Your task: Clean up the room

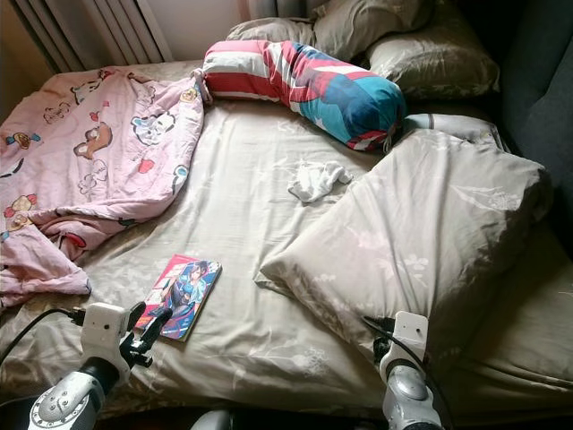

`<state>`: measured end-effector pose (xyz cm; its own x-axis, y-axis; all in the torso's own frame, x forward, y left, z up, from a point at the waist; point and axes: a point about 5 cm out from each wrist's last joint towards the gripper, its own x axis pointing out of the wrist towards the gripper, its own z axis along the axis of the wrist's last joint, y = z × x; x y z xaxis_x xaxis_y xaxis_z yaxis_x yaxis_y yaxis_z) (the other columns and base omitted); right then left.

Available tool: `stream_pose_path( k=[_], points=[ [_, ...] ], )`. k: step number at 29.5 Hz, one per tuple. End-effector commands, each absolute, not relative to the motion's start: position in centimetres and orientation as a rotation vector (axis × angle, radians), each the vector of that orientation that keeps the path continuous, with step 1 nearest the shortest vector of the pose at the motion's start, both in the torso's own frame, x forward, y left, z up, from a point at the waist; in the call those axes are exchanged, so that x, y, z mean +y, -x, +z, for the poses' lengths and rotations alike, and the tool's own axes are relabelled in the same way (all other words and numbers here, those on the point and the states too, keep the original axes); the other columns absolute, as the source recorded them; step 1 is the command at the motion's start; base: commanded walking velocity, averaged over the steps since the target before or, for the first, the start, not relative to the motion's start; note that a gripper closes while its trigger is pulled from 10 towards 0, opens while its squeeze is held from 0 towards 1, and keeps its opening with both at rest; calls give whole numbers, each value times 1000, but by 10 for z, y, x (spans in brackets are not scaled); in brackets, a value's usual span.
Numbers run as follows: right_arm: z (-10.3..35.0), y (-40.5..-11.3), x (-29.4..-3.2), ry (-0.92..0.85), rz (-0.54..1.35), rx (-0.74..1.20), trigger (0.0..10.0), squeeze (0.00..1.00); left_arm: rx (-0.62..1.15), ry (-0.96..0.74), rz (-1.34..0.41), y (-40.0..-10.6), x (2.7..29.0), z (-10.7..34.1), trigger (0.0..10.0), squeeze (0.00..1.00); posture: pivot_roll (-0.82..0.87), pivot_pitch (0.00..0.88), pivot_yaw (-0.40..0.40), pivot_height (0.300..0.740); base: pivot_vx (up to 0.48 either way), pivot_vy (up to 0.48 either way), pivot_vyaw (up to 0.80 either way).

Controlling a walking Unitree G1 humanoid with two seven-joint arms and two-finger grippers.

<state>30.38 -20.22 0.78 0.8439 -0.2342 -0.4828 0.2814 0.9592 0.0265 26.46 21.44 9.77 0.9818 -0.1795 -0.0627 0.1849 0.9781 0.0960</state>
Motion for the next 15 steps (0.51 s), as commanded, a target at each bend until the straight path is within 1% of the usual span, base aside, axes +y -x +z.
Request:
stream_pose_path(
  k=[1, 8, 15],
  points=[
    [-22, -278, -185, -129, -232, 652, 0, 0, 59, -105, -149, -261, 221, 99, 10000, 0, 203, 311, 135, 651, 0, 0, 0],
    [-23, -277, -186, -120, -228, 654, 0, 0, 42, -105, -124, -268, 222, 104, 10000, 0, 193, 288, 121, 651, 0, 0, 0],
    [-16, -283, -194, -106, -250, 626, 0, 0, 30, -96, -92, -283, 226, 106, 10000, 0, 162, 237, 102, 651, 0, 0, 0]
  ],
)
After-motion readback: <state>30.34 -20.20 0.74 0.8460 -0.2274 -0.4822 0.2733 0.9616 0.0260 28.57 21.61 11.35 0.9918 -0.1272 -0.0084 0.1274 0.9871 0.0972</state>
